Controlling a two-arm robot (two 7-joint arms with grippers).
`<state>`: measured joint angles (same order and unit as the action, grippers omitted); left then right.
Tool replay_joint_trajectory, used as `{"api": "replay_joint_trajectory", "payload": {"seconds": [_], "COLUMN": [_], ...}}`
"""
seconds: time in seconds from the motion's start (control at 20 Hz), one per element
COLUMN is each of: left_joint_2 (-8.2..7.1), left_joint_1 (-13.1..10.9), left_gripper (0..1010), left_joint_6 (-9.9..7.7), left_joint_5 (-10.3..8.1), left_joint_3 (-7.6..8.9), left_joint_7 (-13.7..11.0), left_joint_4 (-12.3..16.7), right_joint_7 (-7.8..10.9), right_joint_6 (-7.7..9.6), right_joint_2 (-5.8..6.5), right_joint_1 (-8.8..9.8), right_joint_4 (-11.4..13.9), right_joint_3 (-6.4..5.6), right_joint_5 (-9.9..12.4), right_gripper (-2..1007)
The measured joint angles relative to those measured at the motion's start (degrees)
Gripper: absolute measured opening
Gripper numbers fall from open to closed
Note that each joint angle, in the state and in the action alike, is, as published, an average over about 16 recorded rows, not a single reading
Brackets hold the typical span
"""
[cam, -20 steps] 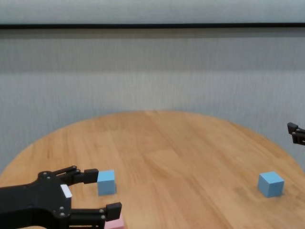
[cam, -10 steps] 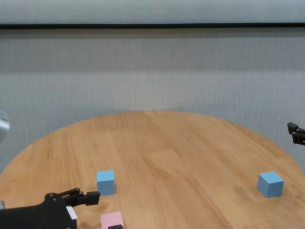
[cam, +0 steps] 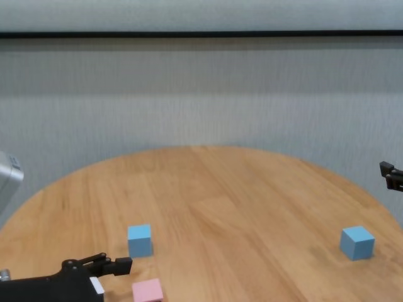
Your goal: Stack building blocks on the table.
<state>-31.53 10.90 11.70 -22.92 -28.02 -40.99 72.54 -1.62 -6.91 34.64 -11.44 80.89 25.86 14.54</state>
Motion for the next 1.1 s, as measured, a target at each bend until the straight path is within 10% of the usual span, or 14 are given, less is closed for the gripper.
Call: {"api": "replay_joint_trajectory", "payload": {"seconds": [1.1], "left_joint_2": [1.52], "left_joint_1": [-0.4], "left_gripper": [999], "left_joint_6": [0.71], "left_joint_5": [3.1], "left_joint_3": [1.1], "left_joint_7": [2.5], "left_joint_4": [-0.4], "right_joint_7": [0.0], "right_joint_6": [0.0], "right_joint_2": [0.0], "right_joint_1": [0.0], "right_joint_4": [0.0], "right_joint_3": [0.0], "right_joint_5": [0.0], "right_gripper": [1001]}}
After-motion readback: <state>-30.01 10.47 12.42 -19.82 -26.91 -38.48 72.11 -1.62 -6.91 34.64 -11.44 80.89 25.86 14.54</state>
